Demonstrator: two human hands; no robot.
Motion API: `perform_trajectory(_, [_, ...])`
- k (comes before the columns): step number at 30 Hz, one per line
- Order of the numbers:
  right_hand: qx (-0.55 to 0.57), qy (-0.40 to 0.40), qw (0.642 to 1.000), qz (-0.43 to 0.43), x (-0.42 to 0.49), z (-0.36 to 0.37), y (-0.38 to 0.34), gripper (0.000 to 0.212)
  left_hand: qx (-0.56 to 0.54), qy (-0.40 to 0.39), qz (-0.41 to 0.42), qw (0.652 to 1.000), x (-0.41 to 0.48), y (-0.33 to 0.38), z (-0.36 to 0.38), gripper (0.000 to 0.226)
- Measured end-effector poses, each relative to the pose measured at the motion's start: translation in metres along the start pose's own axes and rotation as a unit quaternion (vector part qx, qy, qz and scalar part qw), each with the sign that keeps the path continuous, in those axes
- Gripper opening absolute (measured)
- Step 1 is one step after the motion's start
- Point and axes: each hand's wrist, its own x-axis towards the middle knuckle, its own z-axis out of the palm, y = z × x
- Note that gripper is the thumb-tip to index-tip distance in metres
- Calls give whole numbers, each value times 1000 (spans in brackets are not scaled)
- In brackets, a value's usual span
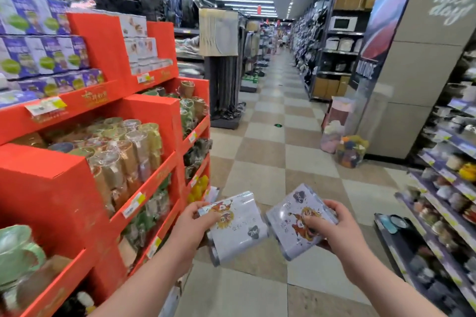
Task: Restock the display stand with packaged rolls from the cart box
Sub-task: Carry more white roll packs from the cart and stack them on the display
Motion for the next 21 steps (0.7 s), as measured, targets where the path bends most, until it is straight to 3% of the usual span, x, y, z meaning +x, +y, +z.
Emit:
perform_trajectory(7, [7,-99,995,-29,141,29,-36,43,-29,78,25,996,86,37,19,29])
perform_trajectory(10, [3,-144,989,-44,197,39,-58,45,-32,113,35,992,124,51,33,19])
perform_trajectory(14, [-4,-198,977,-74,265,56,-87,46,-43,151,45,987,160,66,50,31])
perform_trajectory(21, [21,-281,958,-59,344,112,-110,46,-73,228,54,969,205,84,40,17])
